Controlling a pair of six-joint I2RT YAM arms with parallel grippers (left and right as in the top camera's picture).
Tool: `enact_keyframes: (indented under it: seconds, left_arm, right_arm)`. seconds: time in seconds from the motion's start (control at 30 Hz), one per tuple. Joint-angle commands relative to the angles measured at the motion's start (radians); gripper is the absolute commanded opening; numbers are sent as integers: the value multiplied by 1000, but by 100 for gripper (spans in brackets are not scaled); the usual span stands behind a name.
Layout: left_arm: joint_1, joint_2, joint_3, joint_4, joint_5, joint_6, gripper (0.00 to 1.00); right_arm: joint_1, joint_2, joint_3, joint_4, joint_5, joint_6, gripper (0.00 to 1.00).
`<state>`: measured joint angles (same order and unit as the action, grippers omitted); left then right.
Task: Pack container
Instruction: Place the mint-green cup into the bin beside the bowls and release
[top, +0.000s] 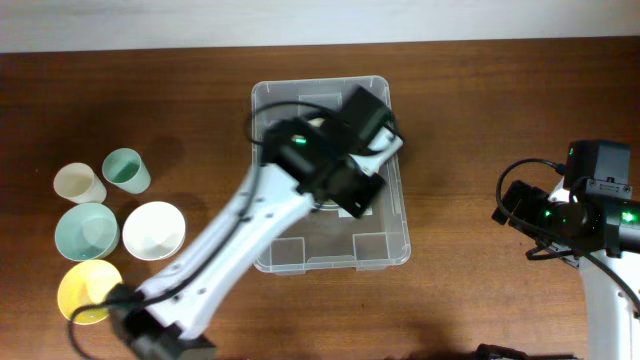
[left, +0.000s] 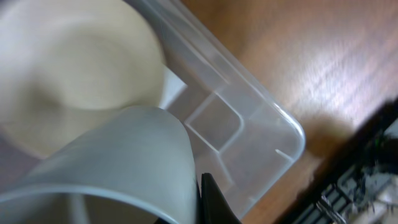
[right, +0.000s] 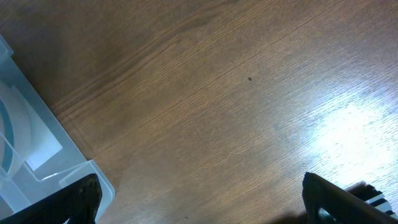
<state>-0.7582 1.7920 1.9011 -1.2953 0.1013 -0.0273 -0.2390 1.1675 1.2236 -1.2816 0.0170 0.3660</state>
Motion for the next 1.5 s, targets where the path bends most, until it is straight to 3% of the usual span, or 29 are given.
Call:
enact_keyframes:
  seconds: [0.0,0.53,0.57,0.63,0.93,1.13,1.2,1.33,1.47]
  left_arm:
    - [-49,99,-3,-23,23,-3,1]
    - [-84,345,-4,-17,67,-3,2]
    - [-84,345,-4,-13,67,-3,5]
    - [-84,345,-4,-6,67,-2,20]
    - [-82,333,49,-32,51,-2,27]
    - [-49,262,295,-173,-144,21,38]
    - [13,209,391,-225,-224,20,49]
    - [168,135,422,-229,-248,10,64]
    - [453,92,422,-240,-248,-27,68]
  right_arm:
    - [-3,-14,-3,-1,-5,5,99]
    - [-3,-14,-3,0,-5,5,99]
    - [-4,-14,-3,0,-5,5,99]
    - [-4,-14,-3,0,-5,5,99]
    - [-4,-14,-3,0,-1,5,99]
    - [-4,-14,-3,0,26,-14,99]
    - [-3,-14,-3,-1,25,-14,99]
    - [-3,-14,-3,-1,25,-18,99]
    - [-3,-14,-3,-2,25,-19,99]
